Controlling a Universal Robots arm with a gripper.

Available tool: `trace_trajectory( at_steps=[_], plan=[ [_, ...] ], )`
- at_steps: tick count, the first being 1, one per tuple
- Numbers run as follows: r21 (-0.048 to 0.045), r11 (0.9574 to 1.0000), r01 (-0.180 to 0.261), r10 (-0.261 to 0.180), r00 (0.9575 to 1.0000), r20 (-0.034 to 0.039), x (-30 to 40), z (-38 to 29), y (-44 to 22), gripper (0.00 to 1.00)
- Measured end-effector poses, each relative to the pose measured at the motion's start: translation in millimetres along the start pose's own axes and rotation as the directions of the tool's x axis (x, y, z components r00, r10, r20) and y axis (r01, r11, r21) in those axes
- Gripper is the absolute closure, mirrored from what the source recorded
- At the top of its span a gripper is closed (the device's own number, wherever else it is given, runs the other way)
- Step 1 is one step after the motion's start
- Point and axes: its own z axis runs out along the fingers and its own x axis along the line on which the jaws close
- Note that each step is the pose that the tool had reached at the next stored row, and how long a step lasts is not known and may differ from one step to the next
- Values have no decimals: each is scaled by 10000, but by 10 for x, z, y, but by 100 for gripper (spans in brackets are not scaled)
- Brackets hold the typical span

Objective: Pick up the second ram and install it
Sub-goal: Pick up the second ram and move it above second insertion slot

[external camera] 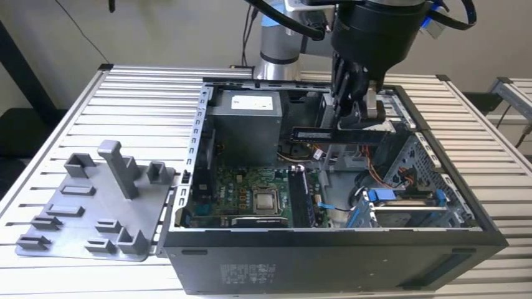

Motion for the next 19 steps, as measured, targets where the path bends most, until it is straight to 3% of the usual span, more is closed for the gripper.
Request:
trace_trajectory(
  at_steps=[14, 19],
  plan=[
    [0, 10000, 0, 0, 10000, 1, -1, 1, -4, 86],
    [0, 10000, 0, 0, 10000, 1, -64, 4, -2, 86]
  ],
)
